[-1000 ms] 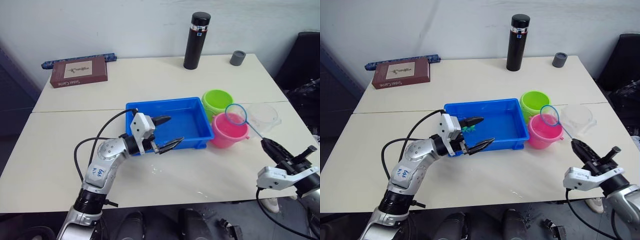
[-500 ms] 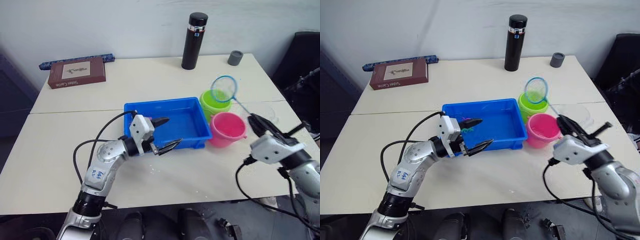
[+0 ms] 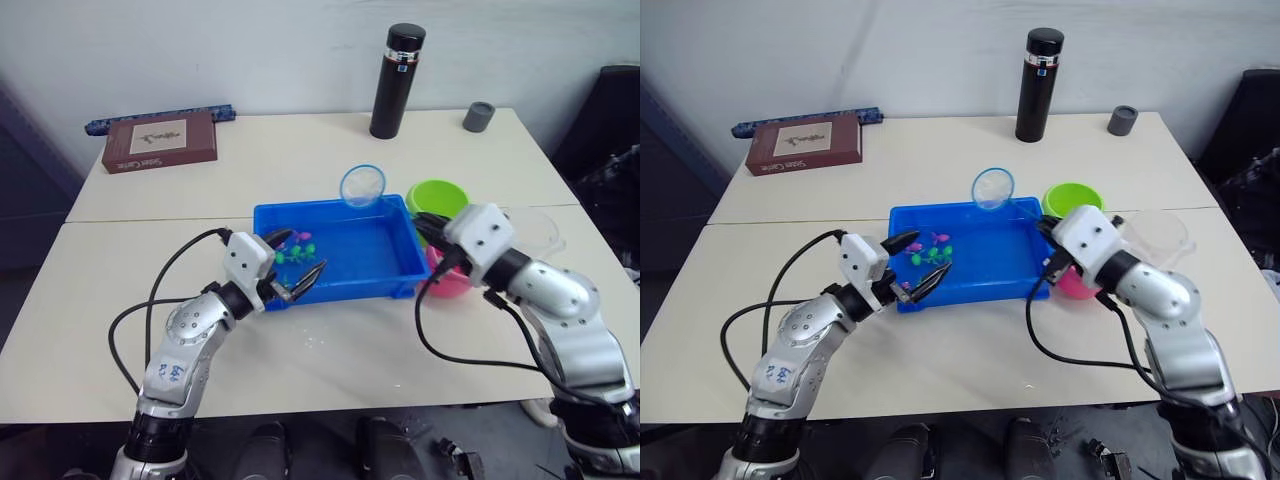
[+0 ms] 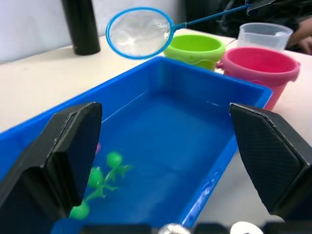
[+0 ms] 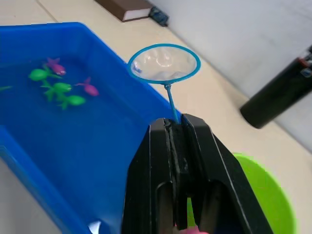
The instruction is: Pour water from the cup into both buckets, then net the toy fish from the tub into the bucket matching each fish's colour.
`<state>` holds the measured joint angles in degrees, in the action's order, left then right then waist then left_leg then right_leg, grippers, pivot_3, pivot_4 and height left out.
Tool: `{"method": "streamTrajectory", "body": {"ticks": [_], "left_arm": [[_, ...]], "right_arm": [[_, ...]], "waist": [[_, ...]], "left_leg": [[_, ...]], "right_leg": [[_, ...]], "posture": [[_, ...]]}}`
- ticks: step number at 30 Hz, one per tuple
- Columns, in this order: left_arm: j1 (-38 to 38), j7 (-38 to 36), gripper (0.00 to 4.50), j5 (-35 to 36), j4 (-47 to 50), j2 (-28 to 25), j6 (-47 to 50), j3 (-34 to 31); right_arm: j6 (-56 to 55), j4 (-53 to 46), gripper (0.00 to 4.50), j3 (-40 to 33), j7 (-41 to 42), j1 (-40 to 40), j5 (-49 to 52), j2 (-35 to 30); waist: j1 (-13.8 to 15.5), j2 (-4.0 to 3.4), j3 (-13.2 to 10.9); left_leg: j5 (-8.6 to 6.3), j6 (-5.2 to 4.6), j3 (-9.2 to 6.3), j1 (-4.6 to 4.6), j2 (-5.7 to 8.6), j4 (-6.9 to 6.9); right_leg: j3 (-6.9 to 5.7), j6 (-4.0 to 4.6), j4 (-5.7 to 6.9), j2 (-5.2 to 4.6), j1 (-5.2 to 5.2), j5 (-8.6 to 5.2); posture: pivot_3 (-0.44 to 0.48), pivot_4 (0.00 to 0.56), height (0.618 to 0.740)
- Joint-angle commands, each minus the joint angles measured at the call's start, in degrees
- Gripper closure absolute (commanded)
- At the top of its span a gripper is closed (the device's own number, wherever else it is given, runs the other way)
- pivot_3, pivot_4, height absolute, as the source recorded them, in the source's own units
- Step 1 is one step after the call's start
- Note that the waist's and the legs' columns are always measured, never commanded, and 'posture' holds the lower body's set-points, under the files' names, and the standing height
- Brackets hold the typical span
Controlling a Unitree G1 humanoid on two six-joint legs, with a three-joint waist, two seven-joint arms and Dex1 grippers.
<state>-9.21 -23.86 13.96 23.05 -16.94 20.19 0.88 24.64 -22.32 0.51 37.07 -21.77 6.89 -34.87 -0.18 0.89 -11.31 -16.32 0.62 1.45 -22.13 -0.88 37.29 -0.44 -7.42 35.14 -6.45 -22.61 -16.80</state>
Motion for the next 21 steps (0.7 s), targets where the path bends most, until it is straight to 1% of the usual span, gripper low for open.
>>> {"method": "streamTrajectory", "body": {"ticks": [1, 6, 13, 21], "left_arm": [[2.1, 2.5, 0.04, 0.1, 5.7, -0.3, 1.8, -1.7], [4.8, 4.6, 0.04, 0.2, 9.5, 0.2, 3.8, -2.1], [5.9, 5.9, 0.04, 0.1, 10.5, 0.6, 4.5, -1.8], [6.4, 6.0, 0.04, 0.0, 10.5, 0.8, 3.9, -1.2]], "right_arm": [[5.1, 0.2, 4.50, 1.3, 2.4, -2.4, 3.5, 0.4], [10.5, 2.9, 4.50, 3.3, 3.2, -4.8, 5.5, 1.6], [16.4, 12.2, 4.50, 3.7, 0.9, -8.6, 5.4, 4.2], [15.2, 15.8, 4.50, 4.4, 0.6, -9.3, 4.6, 4.6]], "waist": [[0.0, 0.00, 0.0], [0.0, 0.00, 0.0], [0.0, 0.00, 0.0], [0.0, 0.00, 0.0]], "left_leg": [[0.00, 0.00, 0.00, 0.00, 0.00, -0.02], [0.00, 0.01, -0.02, -0.04, 0.00, -0.02], [0.00, 0.01, -0.01, -0.04, 0.02, -0.02], [-0.01, 0.02, 0.13, -0.09, 0.02, -0.09]], "right_leg": [[-0.01, 0.00, 0.00, -0.01, 0.00, 0.00], [-0.07, 0.03, -0.02, -0.03, 0.00, -0.01], [-0.10, 0.04, -0.02, -0.06, 0.00, -0.01], [-0.11, 0.05, -0.07, -0.04, -0.06, -0.02]], "posture": [[0.000, 0.150, 0.740], [0.000, 0.150, 0.740], [0.000, 0.150, 0.740], [0.000, 0.150, 0.740]]}}
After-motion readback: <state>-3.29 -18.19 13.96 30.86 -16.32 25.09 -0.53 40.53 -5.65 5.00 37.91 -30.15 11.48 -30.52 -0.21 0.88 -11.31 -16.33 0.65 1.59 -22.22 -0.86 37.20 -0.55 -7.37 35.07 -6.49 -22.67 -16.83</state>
